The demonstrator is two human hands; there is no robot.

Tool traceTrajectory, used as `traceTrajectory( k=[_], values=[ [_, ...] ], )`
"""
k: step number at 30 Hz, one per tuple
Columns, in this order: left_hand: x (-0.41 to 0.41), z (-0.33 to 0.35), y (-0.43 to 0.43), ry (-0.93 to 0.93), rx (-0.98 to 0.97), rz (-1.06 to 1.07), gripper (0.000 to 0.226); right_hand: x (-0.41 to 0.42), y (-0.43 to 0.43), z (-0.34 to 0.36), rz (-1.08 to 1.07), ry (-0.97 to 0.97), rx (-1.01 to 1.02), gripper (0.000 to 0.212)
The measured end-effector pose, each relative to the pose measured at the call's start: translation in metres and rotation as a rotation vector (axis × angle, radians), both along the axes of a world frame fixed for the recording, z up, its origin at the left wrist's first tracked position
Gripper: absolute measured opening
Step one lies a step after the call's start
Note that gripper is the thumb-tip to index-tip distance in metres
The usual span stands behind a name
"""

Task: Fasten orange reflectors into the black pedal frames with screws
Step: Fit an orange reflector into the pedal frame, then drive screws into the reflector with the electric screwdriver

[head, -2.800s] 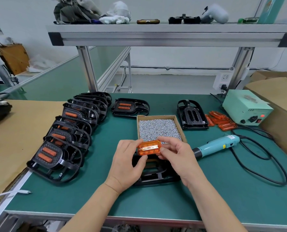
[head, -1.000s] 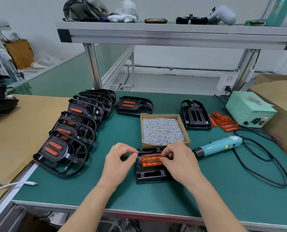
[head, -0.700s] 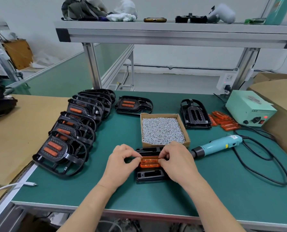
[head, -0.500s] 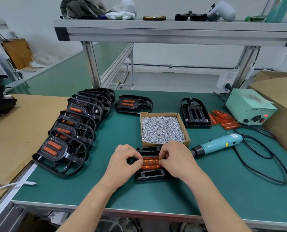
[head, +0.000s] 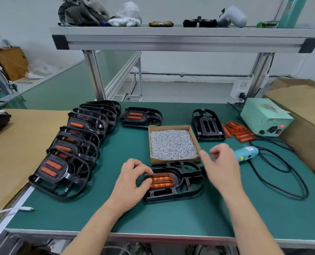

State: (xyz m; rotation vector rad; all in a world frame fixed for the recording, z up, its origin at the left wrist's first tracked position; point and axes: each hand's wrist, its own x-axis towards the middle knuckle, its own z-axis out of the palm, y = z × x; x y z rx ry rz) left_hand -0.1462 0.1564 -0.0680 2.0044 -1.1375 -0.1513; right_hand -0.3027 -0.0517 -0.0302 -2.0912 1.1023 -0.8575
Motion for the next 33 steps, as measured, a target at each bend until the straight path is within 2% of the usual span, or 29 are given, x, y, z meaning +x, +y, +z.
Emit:
traceTrajectory(
  k=[3,8,12,15,20,22,24,26,29,33],
  values=[
    [-0.004,0.0,0.0,0.036,-0.039,-0.017,0.022,-0.024,-0.035,-0.008,-0.173,0.119,0.133,0.044],
    [-0.006,-0.002,-0.002,-0.05,0.017,-0.074,0.048,-0.022,-0.058,-0.015,-0.26,0.223,0.229,0.098],
    [-0.008,-0.003,-0.001,-0.076,0.024,-0.091,0.063,-0.015,-0.065,-0.013,-0.318,0.209,0.291,0.11],
    [-0.014,-0.004,0.0,-0.07,0.006,-0.091,0.066,-0.017,-0.065,-0.018,-0.378,0.056,0.353,0.104],
    [-0.017,-0.004,0.001,-0.088,0.027,-0.097,0.07,-0.018,-0.07,-0.029,-0.442,-0.342,0.494,0.102],
    [-0.017,-0.005,0.003,-0.098,0.049,-0.094,0.076,-0.018,-0.072,-0.03,-0.427,-0.503,0.524,0.076],
    [-0.018,-0.005,0.002,-0.116,0.065,-0.094,0.079,-0.019,-0.076,-0.028,-0.408,-0.654,0.544,0.034],
    [-0.019,-0.004,0.001,-0.138,0.08,-0.106,0.079,-0.021,-0.08,-0.024,-0.371,-0.803,0.611,0.016],
    [-0.021,-0.004,-0.001,-0.157,0.09,-0.109,0.076,-0.019,-0.083,-0.015,-0.289,-1.019,0.752,0.008],
    [-0.026,-0.001,-0.01,-0.228,0.101,-0.119,0.061,-0.011,-0.077,-0.012,-0.116,-1.199,0.887,0.016]
  ],
)
